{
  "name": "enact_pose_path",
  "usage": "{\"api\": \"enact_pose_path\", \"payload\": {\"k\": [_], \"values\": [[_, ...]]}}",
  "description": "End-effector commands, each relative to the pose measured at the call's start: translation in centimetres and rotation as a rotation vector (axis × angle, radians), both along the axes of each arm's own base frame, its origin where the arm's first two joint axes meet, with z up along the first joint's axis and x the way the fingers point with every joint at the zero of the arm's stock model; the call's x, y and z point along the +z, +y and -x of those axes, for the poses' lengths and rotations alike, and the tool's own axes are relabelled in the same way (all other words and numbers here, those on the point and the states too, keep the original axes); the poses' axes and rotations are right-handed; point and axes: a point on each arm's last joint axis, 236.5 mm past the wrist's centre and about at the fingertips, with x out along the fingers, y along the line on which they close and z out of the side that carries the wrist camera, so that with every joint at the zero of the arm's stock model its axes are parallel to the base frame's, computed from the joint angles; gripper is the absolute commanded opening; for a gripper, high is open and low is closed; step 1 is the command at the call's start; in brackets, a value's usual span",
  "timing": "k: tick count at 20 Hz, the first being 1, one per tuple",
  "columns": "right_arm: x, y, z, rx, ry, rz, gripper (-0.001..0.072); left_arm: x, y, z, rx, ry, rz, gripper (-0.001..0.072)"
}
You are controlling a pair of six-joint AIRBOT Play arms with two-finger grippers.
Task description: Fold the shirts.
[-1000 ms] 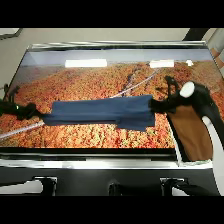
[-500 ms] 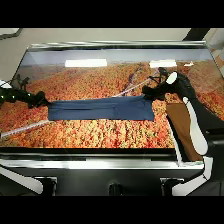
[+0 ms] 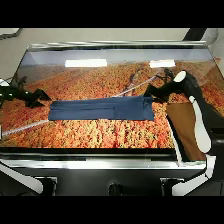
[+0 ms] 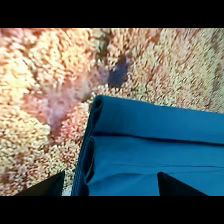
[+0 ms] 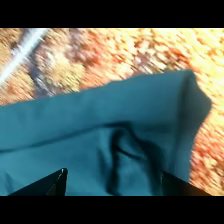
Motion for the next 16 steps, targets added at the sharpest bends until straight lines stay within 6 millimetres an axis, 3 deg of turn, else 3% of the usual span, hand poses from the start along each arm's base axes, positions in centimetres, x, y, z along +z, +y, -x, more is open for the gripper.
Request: {"api": "enact_pose_path", "payload": {"k": [1, 5, 8, 12, 15, 16], "values": [[-1.0, -2.9, 3.9, 0.024, 0.167, -0.025, 0.0720, 3.3, 1.4, -0.2, 0.036, -0.047, -0.022, 0.0699], [-3.7, -1.7, 4.4, 0.057, 0.226, -0.089, 0.0720, 5.3, 0.8, 0.2, 0.017, -0.068, -0.030, 0.0699], [-4.4, 0.6, 4.0, 0.100, 0.215, -0.206, 0.0720, 5.7, 0.2, 0.7, -0.008, -0.059, -0.026, 0.0691], [-6.1, 1.7, 4.6, 0.113, 0.266, -0.272, 0.0720, 5.6, -0.4, 0.7, -0.021, -0.056, -0.025, 0.0691], [-5.5, 3.6, 4.7, 0.151, 0.257, -0.378, 0.0720, 5.6, -0.7, 0.7, -0.028, -0.054, -0.023, 0.0691], [-5.3, 3.8, 4.4, 0.149, 0.246, -0.393, 0.0687, 5.6, -0.8, 0.7, -0.030, -0.054, -0.022, 0.0691]]}}
